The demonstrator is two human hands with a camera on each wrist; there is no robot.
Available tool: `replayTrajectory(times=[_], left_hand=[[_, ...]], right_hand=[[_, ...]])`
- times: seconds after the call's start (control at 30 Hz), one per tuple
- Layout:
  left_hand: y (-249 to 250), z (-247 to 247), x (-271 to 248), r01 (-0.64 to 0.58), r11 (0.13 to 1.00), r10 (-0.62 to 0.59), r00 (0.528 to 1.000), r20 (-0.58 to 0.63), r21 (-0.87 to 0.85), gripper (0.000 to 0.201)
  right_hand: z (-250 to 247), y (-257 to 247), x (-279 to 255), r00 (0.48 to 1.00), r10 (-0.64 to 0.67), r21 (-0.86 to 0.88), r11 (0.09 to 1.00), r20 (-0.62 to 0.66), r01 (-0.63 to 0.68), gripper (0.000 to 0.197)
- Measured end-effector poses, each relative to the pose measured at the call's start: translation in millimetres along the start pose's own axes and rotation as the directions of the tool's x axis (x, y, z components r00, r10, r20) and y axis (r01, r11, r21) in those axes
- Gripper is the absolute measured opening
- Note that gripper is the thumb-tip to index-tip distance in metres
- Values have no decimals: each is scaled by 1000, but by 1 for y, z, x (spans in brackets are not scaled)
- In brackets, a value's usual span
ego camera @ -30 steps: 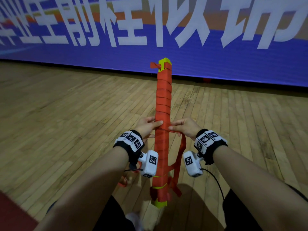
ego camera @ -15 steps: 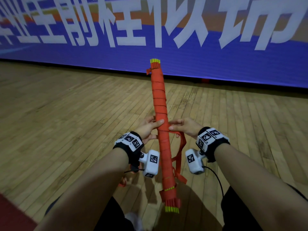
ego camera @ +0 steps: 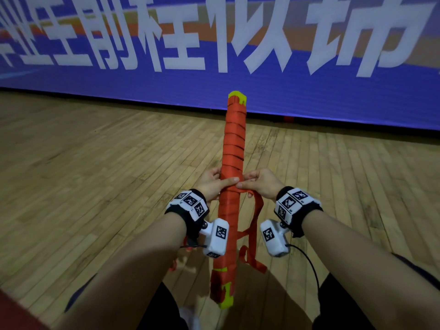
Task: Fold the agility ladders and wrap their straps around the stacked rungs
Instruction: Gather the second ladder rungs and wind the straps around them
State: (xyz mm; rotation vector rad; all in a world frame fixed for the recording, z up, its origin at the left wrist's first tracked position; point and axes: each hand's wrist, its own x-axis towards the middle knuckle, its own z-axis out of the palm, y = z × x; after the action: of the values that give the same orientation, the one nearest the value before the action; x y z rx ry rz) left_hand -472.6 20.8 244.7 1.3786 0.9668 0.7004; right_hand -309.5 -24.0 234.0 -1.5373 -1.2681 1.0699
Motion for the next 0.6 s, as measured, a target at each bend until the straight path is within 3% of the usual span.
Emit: replayTrajectory(times=[0.2,0.37,0.5,0.6], left_hand=[[1,-5,2,36,989,-37,999,0,-142,48],[3,-5,-1,33,988,-26,998,48,-151,33],[2,-4,-1,43,981,-23,994,107,-191,31],[1,-1,-1,30,978,-17,998,66,-207,37]], right_hand=[[-11,-5,-1,997,-30,37,999,75,27,36],[-16,0,2,995,16,46,999,94,-21,42],[-21,-1,-1,985,70,58,995,157,-80,38],[-20,-2,-2,990,44,15,999,134,-47,38]])
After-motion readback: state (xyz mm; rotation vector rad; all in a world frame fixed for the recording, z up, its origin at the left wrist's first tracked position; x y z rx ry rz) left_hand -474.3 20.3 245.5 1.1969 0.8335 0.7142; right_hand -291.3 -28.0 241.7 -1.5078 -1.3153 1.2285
